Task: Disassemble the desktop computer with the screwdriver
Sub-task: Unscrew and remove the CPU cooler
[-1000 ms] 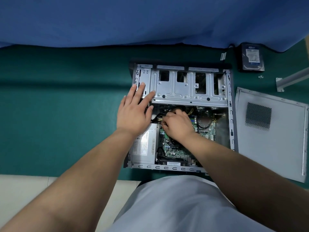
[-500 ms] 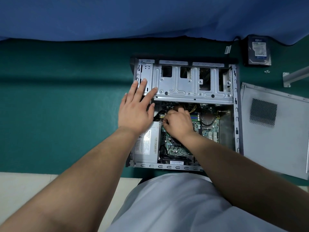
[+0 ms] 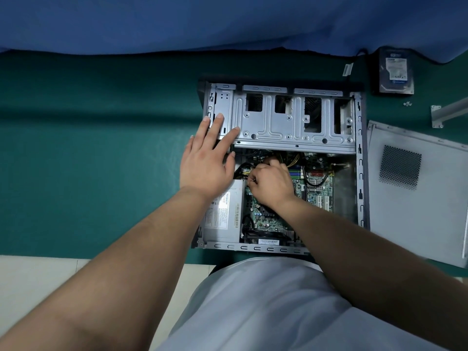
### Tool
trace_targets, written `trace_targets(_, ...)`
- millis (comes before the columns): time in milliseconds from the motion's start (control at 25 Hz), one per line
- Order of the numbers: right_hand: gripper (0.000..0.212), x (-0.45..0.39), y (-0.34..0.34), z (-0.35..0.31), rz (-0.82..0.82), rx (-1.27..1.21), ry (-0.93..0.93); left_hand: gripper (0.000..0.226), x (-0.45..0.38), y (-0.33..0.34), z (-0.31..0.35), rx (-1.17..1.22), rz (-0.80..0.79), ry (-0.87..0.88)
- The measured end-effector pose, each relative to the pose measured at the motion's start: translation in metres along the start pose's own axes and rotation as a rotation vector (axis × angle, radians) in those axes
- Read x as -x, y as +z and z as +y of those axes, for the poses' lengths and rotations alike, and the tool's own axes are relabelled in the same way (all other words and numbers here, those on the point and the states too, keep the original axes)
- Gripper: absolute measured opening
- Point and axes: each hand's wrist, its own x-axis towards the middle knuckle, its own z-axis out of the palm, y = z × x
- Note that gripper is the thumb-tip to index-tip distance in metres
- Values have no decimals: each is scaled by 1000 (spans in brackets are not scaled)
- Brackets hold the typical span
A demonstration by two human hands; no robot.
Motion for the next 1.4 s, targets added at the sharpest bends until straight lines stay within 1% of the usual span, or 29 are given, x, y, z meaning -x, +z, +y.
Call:
trace_targets(160,16,2,-3,4,0,-110,-3,55,-1,1,-1,1,4,1)
trace_targets(400,15,0,-10,6,-57,-152,-36,54,-1,3,-2,22,9,-2)
trace_targets(600,14,16,-11,17,-18,-328,-94,53,0,-1,-1,25,-1,11)
trace_targets(720,11,30,-16,22,20,-412,-72,51,1,-4,2,24,7,14)
trace_targets(800,12,38,-21,24,25,-534,-44,41,6,-7,5,-24,74,75)
trace_targets(880,12,44,-27,24,32,-610,-27,30,16,-7,9,-92,122,243)
trace_targets(960,9,46,-32,22,57,-681,3,32,31,-2,19,-101,56,371)
trace_targets(1000,8,46,-35,20,63,-728,31,33,38,2,26,-87,5,378)
trace_targets(1080,8,48,-40,15,36,-812,93,30,44,8,37,-21,-61,301)
trace_targets(1120,8,49,-42,14,24,-842,110,27,45,8,42,27,-67,250)
trace_targets(1240,12,52,-47,15,17,-931,97,15,47,1,45,193,-9,160)
trace_targets(1320,25,53,-50,17,-44,-982,99,15,49,-6,43,252,40,136)
trace_targets(1400,41,54,-52,14,-155,-970,72,15,47,-15,43,244,58,156)
